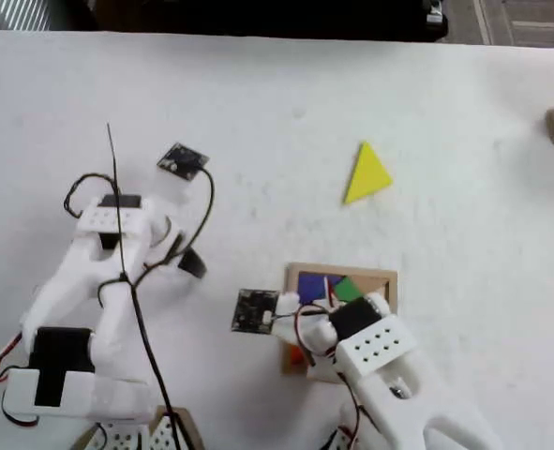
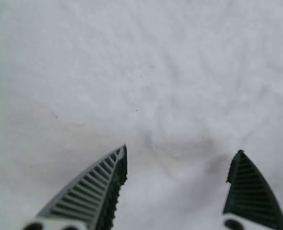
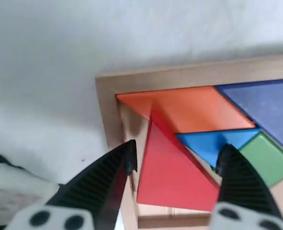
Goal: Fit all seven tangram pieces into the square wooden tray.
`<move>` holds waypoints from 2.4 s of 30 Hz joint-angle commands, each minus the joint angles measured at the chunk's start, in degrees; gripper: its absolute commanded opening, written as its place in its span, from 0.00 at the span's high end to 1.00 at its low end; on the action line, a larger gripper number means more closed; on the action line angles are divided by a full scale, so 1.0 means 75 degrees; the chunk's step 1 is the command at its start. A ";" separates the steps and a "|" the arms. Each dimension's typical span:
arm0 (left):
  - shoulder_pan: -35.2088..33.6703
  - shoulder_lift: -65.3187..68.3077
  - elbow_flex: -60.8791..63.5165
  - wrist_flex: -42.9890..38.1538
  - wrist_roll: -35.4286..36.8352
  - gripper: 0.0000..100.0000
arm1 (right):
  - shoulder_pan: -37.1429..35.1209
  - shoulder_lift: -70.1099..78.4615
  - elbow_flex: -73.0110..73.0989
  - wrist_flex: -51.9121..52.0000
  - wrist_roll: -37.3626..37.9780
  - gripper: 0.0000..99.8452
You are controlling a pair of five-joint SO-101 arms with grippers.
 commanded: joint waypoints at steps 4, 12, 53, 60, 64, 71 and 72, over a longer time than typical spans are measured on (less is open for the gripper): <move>-0.0064 -0.0029 -0.0422 -0.0129 0.0094 0.67 | -0.0041 -0.0041 0.0117 -0.1002 -0.0680 0.73; -0.0076 -0.0029 -0.0422 -0.0129 0.0094 0.67 | 0.0041 -0.0041 0.0152 -0.1319 -0.1008 0.88; -0.0076 -0.0029 -0.0410 -0.0129 0.0094 0.67 | 0.4530 -0.3089 -0.0023 -0.1928 -0.2825 0.98; -0.0076 -0.0029 -0.0399 -0.0117 0.0094 0.67 | 0.4577 -0.3077 -0.0023 -0.2045 -0.2884 0.98; -0.0076 -0.0029 -0.0399 -0.0117 0.0094 0.67 | 0.4812 -0.3065 -0.0082 -0.2362 -0.3364 0.98; -0.0076 -0.0029 -0.0399 -0.0105 0.0094 0.67 | 0.4823 -0.1319 -0.1571 -0.1729 -0.3704 0.98; -0.0076 -0.0029 -0.0399 -0.0105 0.0094 0.67 | 0.4823 -0.0967 -0.1817 -0.1635 -0.3739 0.98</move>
